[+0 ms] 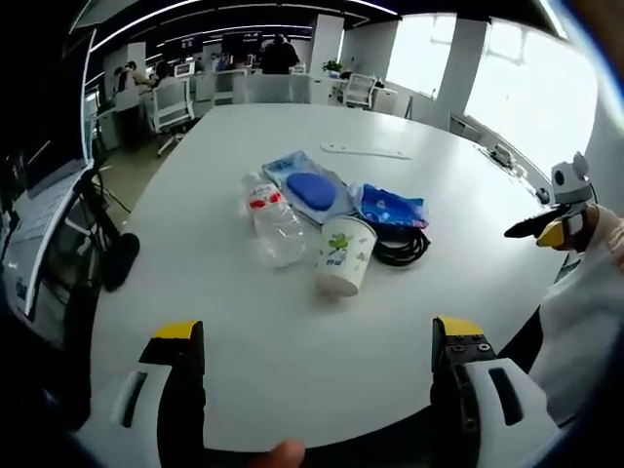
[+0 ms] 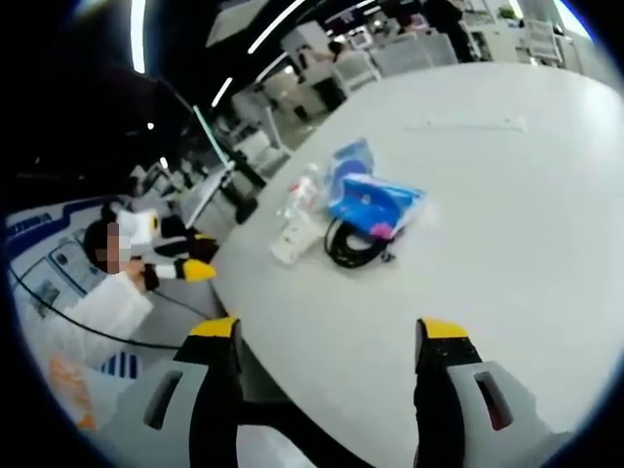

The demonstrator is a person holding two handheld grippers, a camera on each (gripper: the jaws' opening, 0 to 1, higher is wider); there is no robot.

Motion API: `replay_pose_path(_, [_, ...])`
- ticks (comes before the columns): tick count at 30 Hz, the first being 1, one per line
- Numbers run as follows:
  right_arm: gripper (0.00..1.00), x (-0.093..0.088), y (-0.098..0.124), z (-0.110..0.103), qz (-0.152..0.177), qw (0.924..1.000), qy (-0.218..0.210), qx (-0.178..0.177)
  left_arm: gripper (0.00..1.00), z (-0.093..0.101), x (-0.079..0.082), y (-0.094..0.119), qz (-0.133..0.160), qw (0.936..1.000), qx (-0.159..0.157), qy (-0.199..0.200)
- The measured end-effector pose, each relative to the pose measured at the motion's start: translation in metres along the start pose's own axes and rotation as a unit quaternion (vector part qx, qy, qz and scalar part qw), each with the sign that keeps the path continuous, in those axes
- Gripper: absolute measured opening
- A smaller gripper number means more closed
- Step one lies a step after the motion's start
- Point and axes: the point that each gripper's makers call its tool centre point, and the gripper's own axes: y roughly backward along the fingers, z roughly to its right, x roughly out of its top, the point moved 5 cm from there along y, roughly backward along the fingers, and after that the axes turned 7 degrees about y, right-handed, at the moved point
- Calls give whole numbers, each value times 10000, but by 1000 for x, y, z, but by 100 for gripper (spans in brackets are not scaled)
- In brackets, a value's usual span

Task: Arrange the tabletop items into an orderly group along one side of the table until the central work area is clear of visible clutter.

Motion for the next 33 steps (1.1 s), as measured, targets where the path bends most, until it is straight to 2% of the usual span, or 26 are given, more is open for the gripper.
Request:
replay_pose_path(5, [71,1,3,1,118,9999,-96,-39,100,5,2,-1,-91,9998,-31,-177])
replay_pose_path(14, [69,-7,7,-3,122,9998,-160,-27,96,19,10,-9,-5,9995,-158,-268])
replay_pose_path(26, [67,-21,16,-1,117,9991,-394,-67,89,47,15,-37,-210,9971,-468,-567])
replay_pose_path(33, [64,-20,21,-4,251,9992,-314,-58,80,50,21,-55,-349,9952,-511,-752])
